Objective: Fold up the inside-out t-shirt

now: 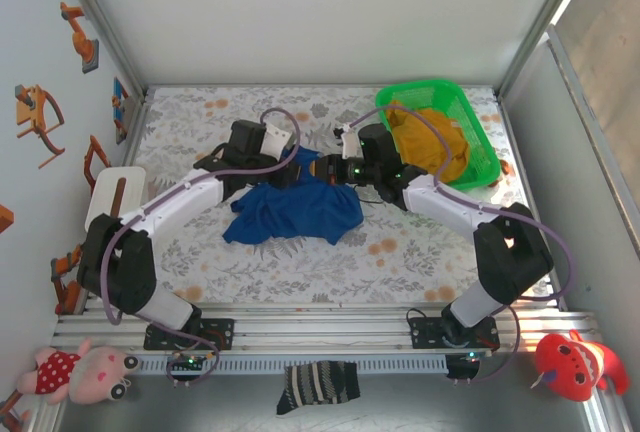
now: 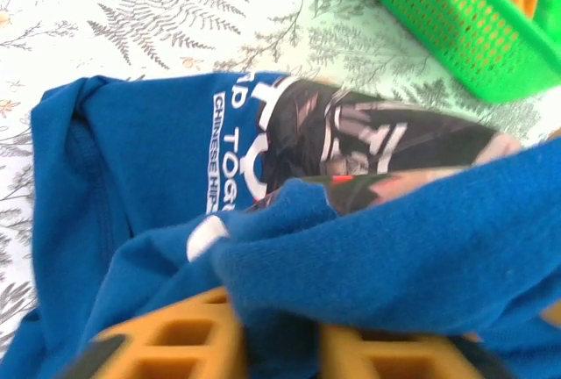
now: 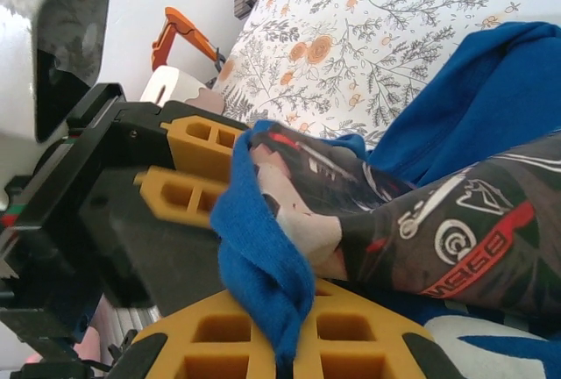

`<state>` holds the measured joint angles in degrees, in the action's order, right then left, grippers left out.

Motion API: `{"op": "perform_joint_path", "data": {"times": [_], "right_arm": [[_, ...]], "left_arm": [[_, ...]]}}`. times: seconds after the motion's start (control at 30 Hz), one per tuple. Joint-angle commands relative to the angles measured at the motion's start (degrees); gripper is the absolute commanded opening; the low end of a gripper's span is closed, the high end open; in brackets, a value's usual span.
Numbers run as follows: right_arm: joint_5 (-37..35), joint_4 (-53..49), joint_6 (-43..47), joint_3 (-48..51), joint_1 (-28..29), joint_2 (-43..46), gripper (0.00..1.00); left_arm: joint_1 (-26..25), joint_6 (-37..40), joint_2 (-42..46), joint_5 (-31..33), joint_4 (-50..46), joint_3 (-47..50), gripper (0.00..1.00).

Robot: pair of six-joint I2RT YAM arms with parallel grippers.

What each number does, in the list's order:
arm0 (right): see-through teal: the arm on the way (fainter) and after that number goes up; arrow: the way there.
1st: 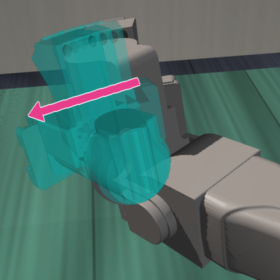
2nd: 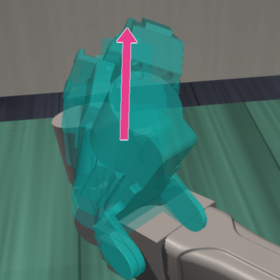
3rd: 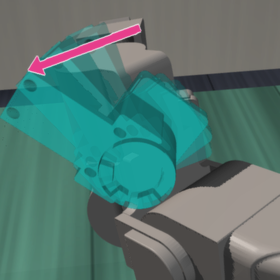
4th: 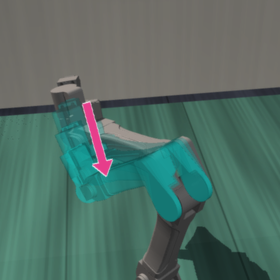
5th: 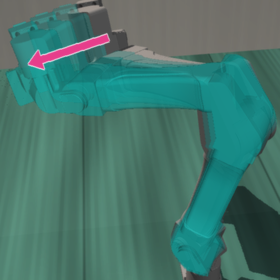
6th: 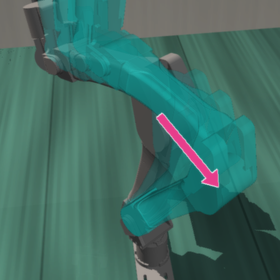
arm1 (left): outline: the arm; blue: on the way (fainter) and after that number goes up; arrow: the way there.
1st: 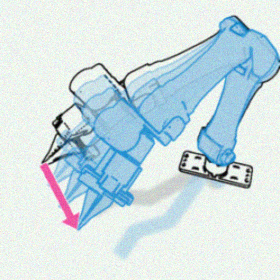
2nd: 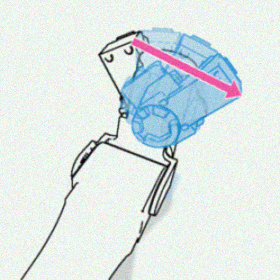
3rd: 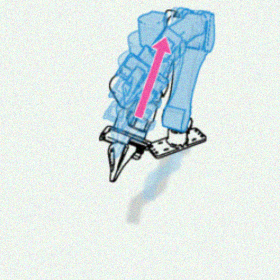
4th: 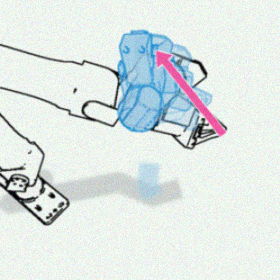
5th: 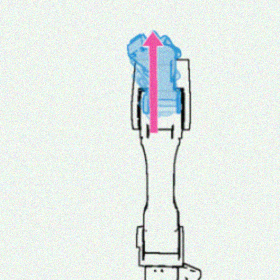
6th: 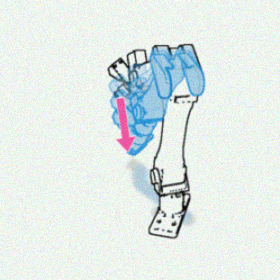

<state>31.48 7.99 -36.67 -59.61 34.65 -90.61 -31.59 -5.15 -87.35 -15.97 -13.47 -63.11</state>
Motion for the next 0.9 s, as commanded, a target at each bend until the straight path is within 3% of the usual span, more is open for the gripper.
{"op": "perform_joint_path", "data": {"times": [0.0, 0.13, 0.2, 0.23, 0.3, 0.4, 0.57, 0.7, 0.87], "right_arm": [[0.27, 0.61, 1.05, -0.14, -1.14, 1.18, 0.0], [-0.96, -0.17, 1.72, 0.17, -2.39, -0.27, 0.0], [-3.27, -2.29, 3.49, -0.61, -2.47, -1.59, 0.31], [-4.54, -2.78, 3.96, -0.67, -2.4, -2.34, 0.41], [-6.25, -2.25, 4.14, 0.28, -2.4, -3.41, 0.48], [-9.29, -1.13, 3.88, 2.56, -2.31, -4.97, 0.5], [-18.31, -7.61, 5.06, 4.23, -2.31, -4.61, 0.5], [-22.03, -12.76, 5.2, 4.84, -2.31, 2.37, 0.5], [-21.73, -15.42, 4.52, 4.21, -0.64, 12.85, 0.5]], "left_arm": [[-0.2, -0.57, -0.31, -3.73, -0.41, -4.09, 0.0], [0.43, -5.57, 2.57, -6.37, -2.16, -5.68, 0.0], [1.39, -9.72, 4.25, -8.17, -2.59, -6.19, 0.0], [2.16, -12.2, 4.92, -9.05, -2.96, -6.51, 0.0], [3.83, -16.31, 5.74, -11.45, -3.75, -7.19, 0.0], [6.73, -23.18, 6.69, -16.62, -0.32, -5.69, 0.0], [10.76, -37.68, 8.45, -24.67, 15.48, 0.72, 0.0], [11.38, -42.02, 8.45, -26.3, 19.5, 1.85, 0.0], [11.33, -46.46, 7.77, -26.69, 23.13, 3.05, 0.0]]}}
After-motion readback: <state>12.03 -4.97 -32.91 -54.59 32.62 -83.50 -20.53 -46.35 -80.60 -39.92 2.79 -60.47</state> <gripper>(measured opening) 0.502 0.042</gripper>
